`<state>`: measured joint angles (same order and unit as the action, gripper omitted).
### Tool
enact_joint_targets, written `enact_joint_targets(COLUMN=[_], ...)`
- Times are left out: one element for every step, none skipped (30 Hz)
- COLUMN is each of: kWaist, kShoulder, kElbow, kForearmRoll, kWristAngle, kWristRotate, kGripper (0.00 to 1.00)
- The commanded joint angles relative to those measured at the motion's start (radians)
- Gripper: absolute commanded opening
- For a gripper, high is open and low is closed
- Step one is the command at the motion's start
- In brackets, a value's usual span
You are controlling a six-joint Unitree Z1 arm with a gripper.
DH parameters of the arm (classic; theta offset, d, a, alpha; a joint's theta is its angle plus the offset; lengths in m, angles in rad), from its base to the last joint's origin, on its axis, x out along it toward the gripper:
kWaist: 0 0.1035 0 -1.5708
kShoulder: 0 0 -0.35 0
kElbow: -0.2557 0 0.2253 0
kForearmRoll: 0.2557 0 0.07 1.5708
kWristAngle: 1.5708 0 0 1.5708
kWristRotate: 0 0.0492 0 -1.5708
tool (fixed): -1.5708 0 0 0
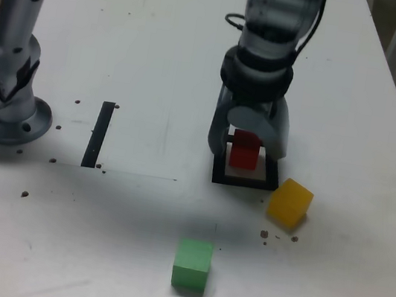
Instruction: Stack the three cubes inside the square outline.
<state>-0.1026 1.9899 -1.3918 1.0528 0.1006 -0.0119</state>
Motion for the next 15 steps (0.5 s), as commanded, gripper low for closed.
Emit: enact_joint_targets(kWaist=[-0.013, -0.018, -0.023, -0.03, -0.037, -0.044, -0.053, -0.063, -0.074, -0.087, -0.099, -0.112, -0.124, -0.135, -0.145], kShoulder=[-0.028, -0.036, -0.042, -0.046, -0.047, -0.047, -0.045, -0.042, -0.037, -0.033, -0.027, -0.021, -0.013, -0.003, 0.009], kElbow=[-0.003, -0.007, -0.012, -0.018, -0.026, -0.038, -0.051, -0.067, -0.083, -0.101, -0.119, -0.137, -0.154, -0.171, -0.187], kForearmRoll=[0.008, 0.011, 0.015, 0.018, 0.023, 0.03, 0.037, 0.046, 0.056, 0.065, 0.074, 0.08, 0.083, 0.084, 0.084], kWristAngle=[-0.003, -0.004, -0.007, -0.012, -0.017, -0.022, -0.026, -0.029, -0.03, -0.029, -0.026, -0.023, -0.021, -0.021, -0.023], kWristRotate=[-0.002, -0.001, 0.001, 0.004, 0.009, 0.014, 0.019, 0.024, 0.028, 0.032, 0.037, 0.044, 0.055, 0.071, 0.092], kGripper=[0.99, 0.99, 0.99, 0.99, 0.99, 0.99, 0.99, 0.99, 0.99, 0.99, 0.99, 0.99, 0.99, 0.99, 0.99])
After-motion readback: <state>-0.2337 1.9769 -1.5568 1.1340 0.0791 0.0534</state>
